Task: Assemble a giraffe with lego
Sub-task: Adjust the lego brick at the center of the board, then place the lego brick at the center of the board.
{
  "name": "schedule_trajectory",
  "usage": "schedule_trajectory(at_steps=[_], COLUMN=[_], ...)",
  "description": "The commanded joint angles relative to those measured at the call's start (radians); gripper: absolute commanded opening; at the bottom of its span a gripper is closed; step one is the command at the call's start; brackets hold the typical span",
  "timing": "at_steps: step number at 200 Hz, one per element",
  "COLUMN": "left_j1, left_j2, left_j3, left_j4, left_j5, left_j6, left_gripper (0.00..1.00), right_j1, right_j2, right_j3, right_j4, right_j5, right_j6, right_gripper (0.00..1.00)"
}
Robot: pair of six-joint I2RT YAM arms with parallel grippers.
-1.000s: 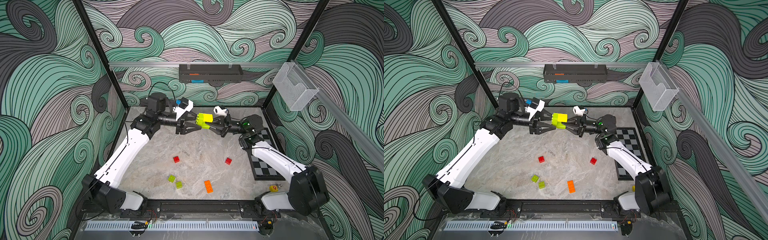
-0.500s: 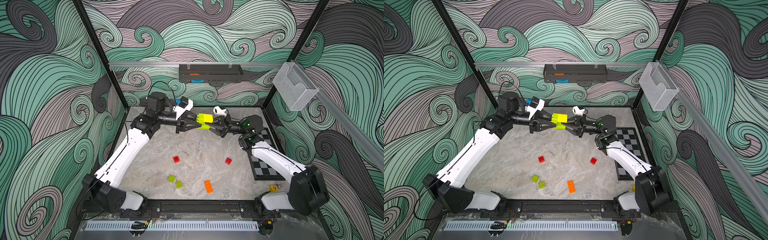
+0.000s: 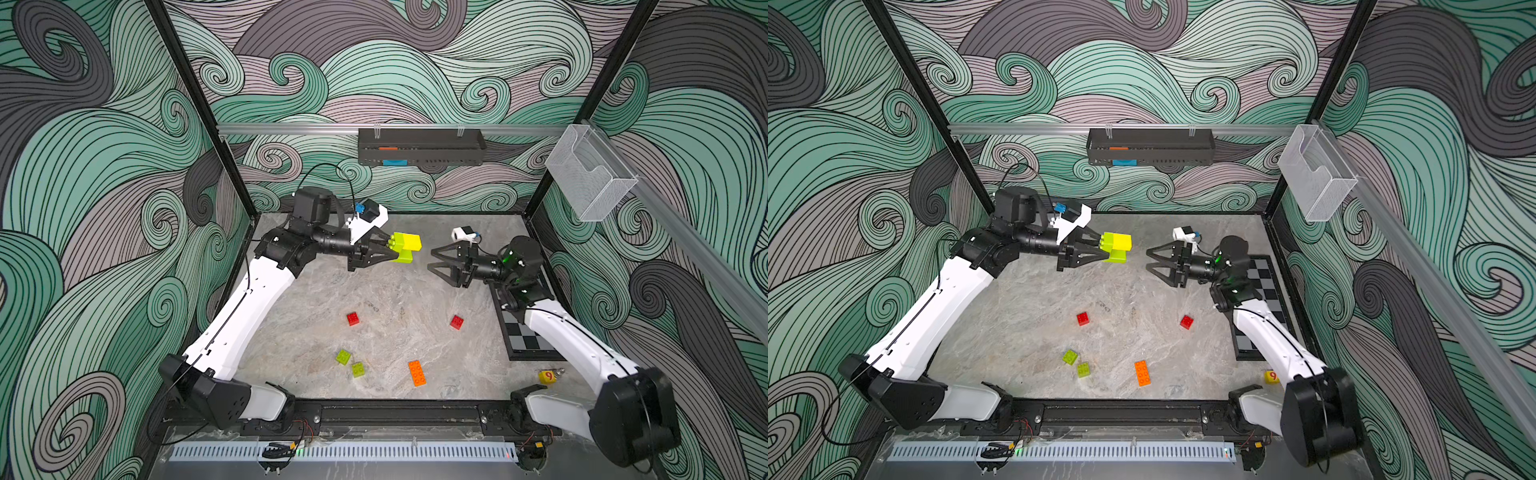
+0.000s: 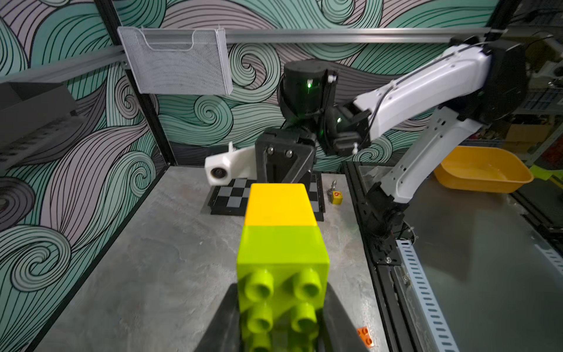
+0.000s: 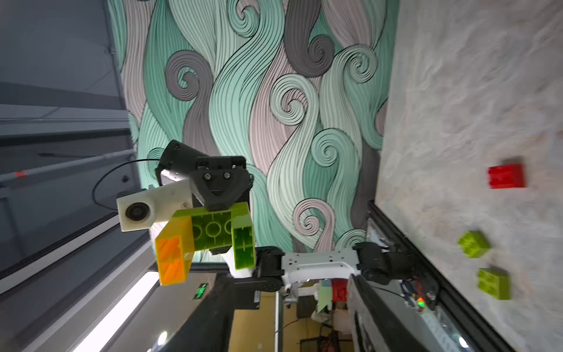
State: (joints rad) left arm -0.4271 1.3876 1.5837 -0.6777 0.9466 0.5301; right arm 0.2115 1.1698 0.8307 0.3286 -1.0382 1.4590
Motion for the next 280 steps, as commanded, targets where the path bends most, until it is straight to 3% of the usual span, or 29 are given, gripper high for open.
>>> schedule_trajectory(at_steps=[1, 24, 48, 77, 109, 146, 171, 221, 242, 280], left_j1=[-0.007, -0.028, -0.076, -0.117, -0.181, -0.226, -0.266, -0.309, -0.338, -0.371], left_j2=[-0.024, 0.015, 0.102, 0.157, 0.246, 0.343, 0.412, 0.579, 0.650, 0.708], left_j3=[0.005, 0.023, 0.065, 0.066, 0.095, 0.117, 0.152, 0.293, 0.332, 0.316], left_j4=[-0.211, -0.358, -0.462, -0.422, -0.436, -0.437, -0.468, -0.596, -0.632, -0.602], left_j5=[-0.156, -0.248, -0.376, -0.511, -0.662, -0.736, -0.789, -0.798, -0.838, -0.898], left_j6=[0.168, 0.258, 0.306, 0.262, 0.249, 0.220, 0.237, 0.225, 0.225, 0.232], left_gripper=[0.01, 0.00, 0.00, 0.00, 0.00, 0.00, 0.00, 0.00, 0.00, 0.00], right_j1=[-0.078, -0.203, -0.278, -0.288, -0.267, -0.159, -0.107, -0.026, 0.049, 0.097], right_j2=[-0.094, -0.156, -0.198, -0.212, -0.268, -0.376, -0.496, -0.627, -0.674, -0.915], right_j3=[0.057, -0.013, -0.056, -0.007, 0.079, 0.082, 0.048, -0.031, -0.048, -0.186], right_j4=[-0.641, -0.721, -0.771, -0.958, -1.155, -1.179, -1.143, -1.083, -1.073, -0.995], right_j5=[0.062, 0.051, 0.060, 0.180, 0.481, 0.791, 0.933, 0.958, 1.062, 1.111], right_j6=[-0.513, -0.584, -0.681, -0.895, -1.120, -1.206, -1.300, -1.385, -1.399, -1.495], right_gripper=[0.68, 0.73, 0.99, 0.99, 0.99, 0.99, 0.99, 0.99, 0.99, 0.99])
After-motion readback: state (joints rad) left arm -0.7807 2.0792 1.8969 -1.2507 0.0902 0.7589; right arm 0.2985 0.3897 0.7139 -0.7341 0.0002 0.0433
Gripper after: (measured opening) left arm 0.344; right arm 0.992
